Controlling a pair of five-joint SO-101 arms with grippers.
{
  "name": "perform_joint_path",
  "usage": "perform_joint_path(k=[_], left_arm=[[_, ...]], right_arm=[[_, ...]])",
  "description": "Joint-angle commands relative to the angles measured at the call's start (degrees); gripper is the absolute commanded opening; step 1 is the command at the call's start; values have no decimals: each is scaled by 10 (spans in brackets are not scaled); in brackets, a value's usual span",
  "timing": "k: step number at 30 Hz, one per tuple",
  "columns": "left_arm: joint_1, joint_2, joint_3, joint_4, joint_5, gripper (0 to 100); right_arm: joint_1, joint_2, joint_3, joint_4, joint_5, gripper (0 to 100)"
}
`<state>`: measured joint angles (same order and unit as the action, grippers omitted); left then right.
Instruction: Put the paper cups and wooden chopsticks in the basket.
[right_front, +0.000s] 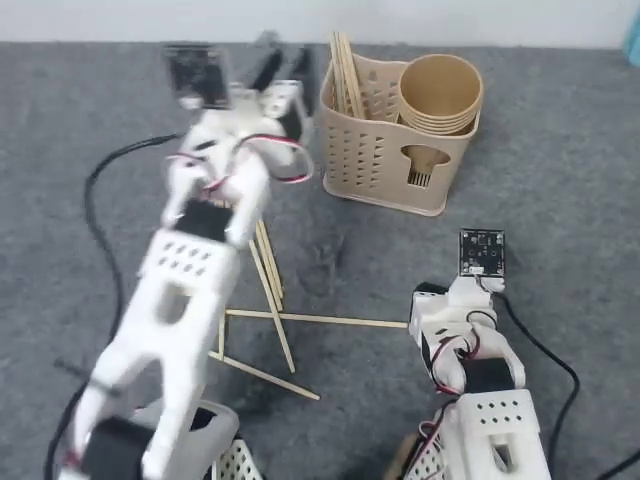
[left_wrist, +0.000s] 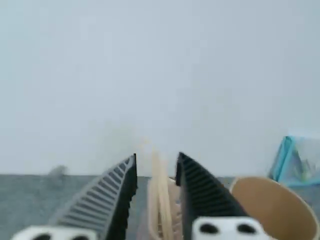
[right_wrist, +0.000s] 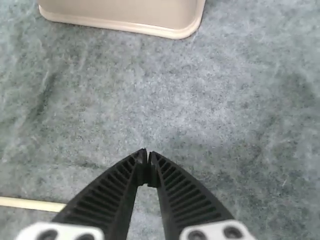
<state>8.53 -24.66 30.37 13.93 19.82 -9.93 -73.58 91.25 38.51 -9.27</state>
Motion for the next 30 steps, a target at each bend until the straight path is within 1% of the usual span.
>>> perform_joint_path(k=[1,5,9,11,13,16,19,22,26,30], left_arm=[[-40,-113,-17,128,4,58],[-77,-155,-17,282,4,24],[-127,-155,-11,409,6,12],[-144,-155,7,449,5,12],[-155,-155,33,470,4,12],[-171,-155,88,457,-6,13],[-190,-154,147,391,-35,13],[-206,-141,183,341,-40,13],[-216,-55,156,336,-43,18],[-216,71,93,336,-56,93]], right_arm=[[4,-11,-7,-13,12,9],[4,-11,-7,-13,12,9],[3,-11,-7,-9,12,9],[3,-11,-7,-9,12,9],[3,-10,-7,-8,12,9],[2,-7,-7,-8,11,9],[2,-7,-7,-7,11,9],[2,-7,-7,-7,11,9],[1,-7,-6,-7,11,9],[1,-7,-6,-7,11,9]])
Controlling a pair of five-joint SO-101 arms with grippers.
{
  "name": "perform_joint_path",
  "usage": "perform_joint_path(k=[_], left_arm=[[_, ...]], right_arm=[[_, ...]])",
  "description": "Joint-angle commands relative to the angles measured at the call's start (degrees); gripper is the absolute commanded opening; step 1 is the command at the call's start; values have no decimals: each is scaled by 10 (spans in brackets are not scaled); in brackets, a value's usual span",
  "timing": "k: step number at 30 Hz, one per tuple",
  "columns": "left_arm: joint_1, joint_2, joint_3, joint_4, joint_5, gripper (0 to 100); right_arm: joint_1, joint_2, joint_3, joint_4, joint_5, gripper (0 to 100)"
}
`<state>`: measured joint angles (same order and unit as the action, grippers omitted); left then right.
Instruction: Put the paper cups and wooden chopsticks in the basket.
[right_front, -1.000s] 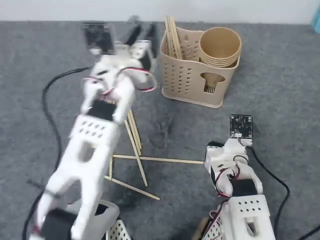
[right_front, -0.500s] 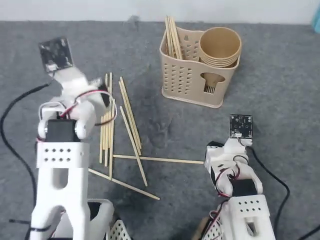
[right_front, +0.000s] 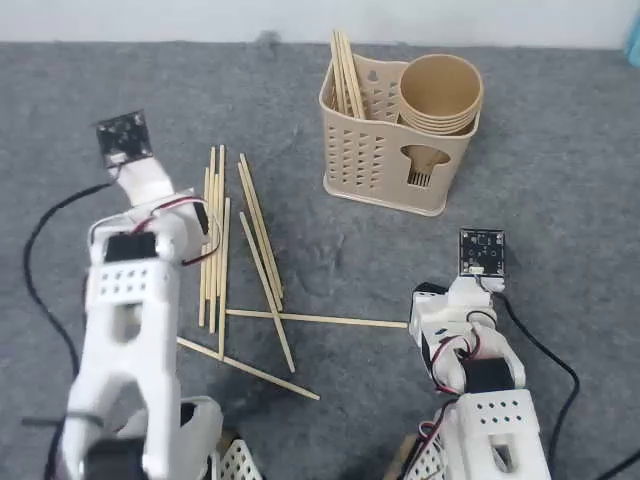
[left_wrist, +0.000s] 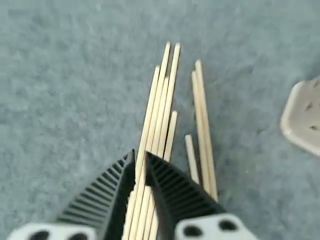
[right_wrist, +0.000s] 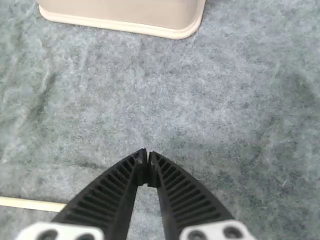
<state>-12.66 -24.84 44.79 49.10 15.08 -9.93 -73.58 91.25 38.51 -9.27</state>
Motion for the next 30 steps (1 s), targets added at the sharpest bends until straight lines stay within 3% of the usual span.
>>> perform_joint_path(k=[1,5,19,30], left_arm=[[-4,103,-70,-16,-8,118],[-6,211,-147,-15,-6,152],[-40,442,-342,-15,-11,91],[-23,433,-371,-15,-38,94]], right_arm=[[1,-7,-6,-7,11,9],[3,-7,-6,-7,11,9],[4,-7,-6,-7,11,9],[3,-7,-6,-11,11,9]])
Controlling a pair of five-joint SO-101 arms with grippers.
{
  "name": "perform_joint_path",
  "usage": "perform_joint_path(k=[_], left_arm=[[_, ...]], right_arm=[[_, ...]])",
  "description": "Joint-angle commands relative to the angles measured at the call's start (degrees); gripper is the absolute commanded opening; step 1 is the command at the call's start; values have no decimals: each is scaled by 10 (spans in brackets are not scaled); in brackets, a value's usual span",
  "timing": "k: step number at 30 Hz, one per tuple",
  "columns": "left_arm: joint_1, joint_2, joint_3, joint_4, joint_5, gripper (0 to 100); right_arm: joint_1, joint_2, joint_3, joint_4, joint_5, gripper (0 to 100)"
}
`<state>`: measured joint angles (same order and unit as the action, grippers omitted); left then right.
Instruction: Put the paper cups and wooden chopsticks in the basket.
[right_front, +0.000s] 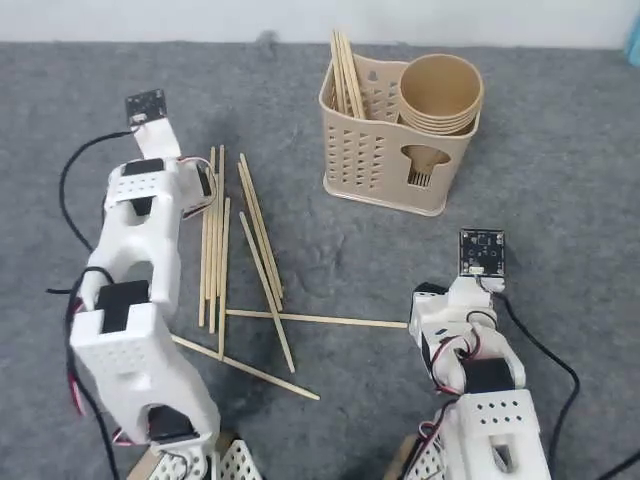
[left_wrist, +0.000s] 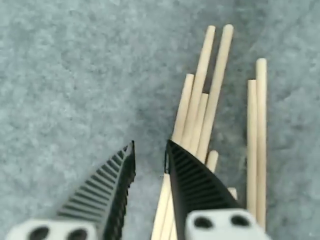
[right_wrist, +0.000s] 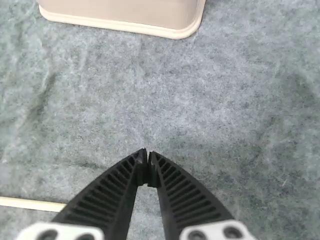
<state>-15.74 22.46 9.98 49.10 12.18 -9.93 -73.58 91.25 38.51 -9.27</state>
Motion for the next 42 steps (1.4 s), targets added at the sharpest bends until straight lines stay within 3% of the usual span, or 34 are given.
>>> perform_joint_path(k=[1,11,24,42], left_arm=[[9,-44,-24,-15,-9,94],[29,11,-81,-13,-39,94],[22,149,-232,69,-39,91],[-18,162,-246,89,-42,91]], right_arm=[[3,-7,-6,-11,11,9],[3,-7,-6,-11,11,9],[3,-7,-7,-11,11,9],[4,-7,-7,-10,11,9]])
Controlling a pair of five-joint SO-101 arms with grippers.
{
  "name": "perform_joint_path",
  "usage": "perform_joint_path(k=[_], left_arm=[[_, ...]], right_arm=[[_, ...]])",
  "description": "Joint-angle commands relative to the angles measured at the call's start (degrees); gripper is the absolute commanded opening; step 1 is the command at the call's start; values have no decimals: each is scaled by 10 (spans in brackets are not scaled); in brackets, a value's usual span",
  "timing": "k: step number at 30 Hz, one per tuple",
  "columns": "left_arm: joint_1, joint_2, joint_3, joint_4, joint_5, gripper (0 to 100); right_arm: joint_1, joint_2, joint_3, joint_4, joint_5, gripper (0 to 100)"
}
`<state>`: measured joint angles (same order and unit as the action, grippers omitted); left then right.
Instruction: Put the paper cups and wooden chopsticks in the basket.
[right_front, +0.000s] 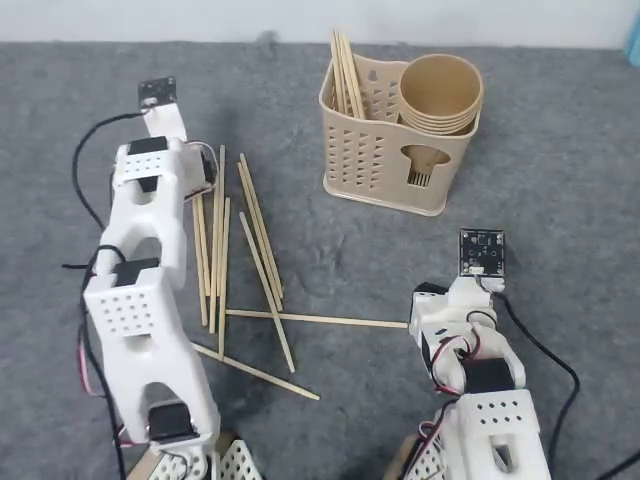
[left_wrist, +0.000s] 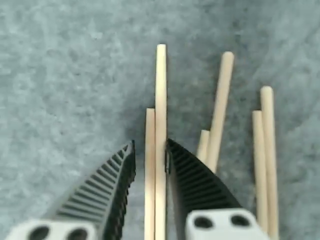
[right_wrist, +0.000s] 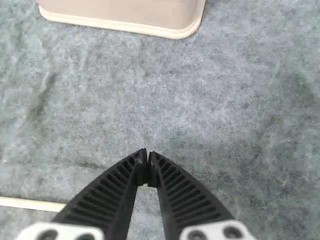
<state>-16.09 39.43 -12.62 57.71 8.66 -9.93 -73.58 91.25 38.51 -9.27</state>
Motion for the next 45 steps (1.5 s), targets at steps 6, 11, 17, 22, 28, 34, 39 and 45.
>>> perform_joint_path(k=[6,11,17,22,28,34,39,45], left_arm=[[-49,-9,-21,1,-8,91],[-49,-9,-79,44,-4,91],[-17,-3,-190,146,-3,91],[-11,12,-192,113,-3,91],[-11,55,-201,109,-3,91],[-16,109,-283,113,25,91],[-16,176,-356,115,28,91],[-25,225,-429,149,29,91]], right_arm=[[4,-7,-7,-10,11,9],[4,-7,-7,-12,11,9],[4,-7,-7,-10,11,9],[4,-10,-7,-8,11,9],[4,-10,-7,-8,11,9],[4,-10,-7,-7,11,9],[4,-10,-7,-7,11,9],[4,-10,-7,-7,11,9]])
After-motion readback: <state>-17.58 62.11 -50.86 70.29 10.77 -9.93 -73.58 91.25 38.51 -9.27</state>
